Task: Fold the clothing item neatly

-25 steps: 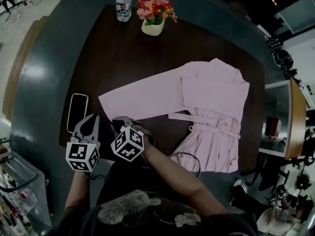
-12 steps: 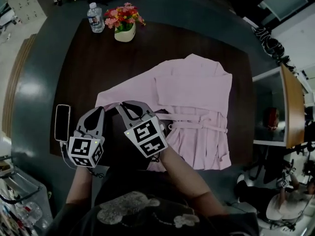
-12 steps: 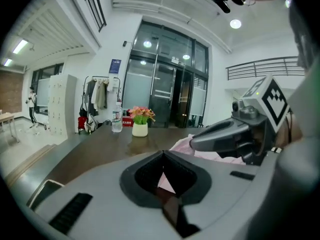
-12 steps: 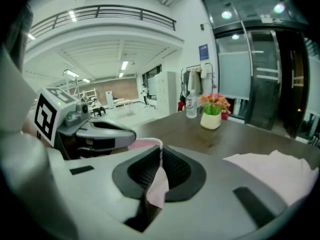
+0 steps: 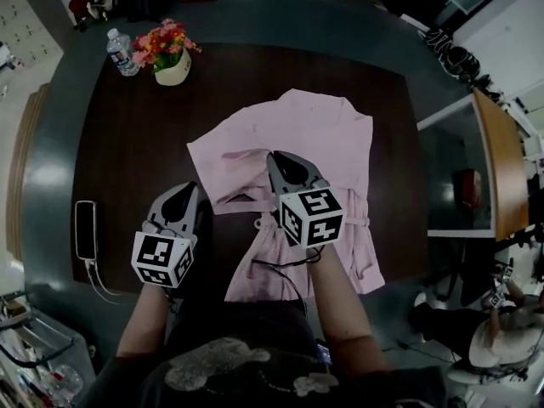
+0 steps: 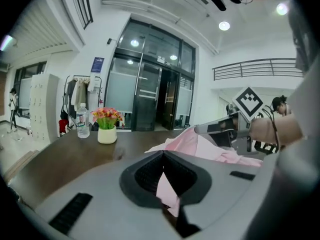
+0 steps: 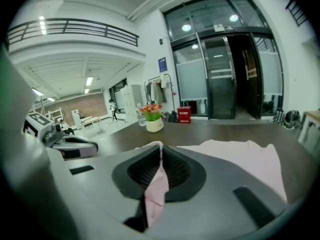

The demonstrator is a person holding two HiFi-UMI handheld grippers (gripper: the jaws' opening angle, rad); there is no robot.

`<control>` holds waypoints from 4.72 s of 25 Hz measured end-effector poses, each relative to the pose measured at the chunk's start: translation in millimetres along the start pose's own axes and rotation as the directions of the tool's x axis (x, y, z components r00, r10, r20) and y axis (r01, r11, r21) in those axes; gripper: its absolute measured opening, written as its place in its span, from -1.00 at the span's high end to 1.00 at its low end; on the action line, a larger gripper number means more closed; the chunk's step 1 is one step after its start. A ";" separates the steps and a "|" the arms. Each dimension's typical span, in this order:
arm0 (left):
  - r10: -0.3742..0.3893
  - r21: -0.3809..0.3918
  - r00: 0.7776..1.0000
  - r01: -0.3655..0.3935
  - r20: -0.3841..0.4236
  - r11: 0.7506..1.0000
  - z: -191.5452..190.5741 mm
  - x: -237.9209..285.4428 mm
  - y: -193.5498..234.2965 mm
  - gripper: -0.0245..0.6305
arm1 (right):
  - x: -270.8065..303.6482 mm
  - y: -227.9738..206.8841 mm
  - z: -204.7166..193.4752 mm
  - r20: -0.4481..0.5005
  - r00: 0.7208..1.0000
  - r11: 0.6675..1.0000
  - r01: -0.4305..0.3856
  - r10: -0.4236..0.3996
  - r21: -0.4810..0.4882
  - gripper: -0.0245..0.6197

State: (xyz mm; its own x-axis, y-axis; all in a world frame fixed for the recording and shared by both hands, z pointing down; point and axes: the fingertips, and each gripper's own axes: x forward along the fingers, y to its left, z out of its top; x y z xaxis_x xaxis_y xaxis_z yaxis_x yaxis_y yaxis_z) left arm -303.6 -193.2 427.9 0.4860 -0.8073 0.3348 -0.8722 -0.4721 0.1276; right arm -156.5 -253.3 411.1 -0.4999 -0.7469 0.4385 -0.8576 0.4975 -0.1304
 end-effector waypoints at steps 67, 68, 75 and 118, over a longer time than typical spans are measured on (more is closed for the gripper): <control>0.068 0.024 0.994 -0.066 -0.084 0.998 -26.6 94.9 -120.9 0.90 | -139.4 -337.8 -129.2 -0.063 0.889 0.870 0.457 -0.454 0.184 0.64; 0.068 0.020 0.994 -0.066 -0.081 0.998 -28.8 91.7 -119.0 0.90 | -146.4 -327.7 -121.0 0.003 0.909 0.888 0.406 -0.416 0.217 0.73; 0.032 0.001 0.996 -0.032 -0.079 0.999 -58.0 43.2 -126.4 0.90 | -244.4 -267.3 -100.1 0.303 0.894 0.904 0.209 -0.331 0.372 0.85; -0.024 0.293 0.983 0.078 -0.183 0.953 -455.7 -48.8 -189.5 0.01 | -292.2 -230.8 -576.3 -0.109 0.947 0.945 0.313 -0.302 0.095 0.23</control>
State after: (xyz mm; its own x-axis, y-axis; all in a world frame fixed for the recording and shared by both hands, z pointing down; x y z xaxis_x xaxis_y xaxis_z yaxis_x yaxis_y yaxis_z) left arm -187.2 97.1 812.8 0.4887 -0.7172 0.4968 -0.7771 -0.6167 -0.1259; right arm 257.1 104.4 825.5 -0.2009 -0.8094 0.5518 -0.9783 0.1947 -0.0706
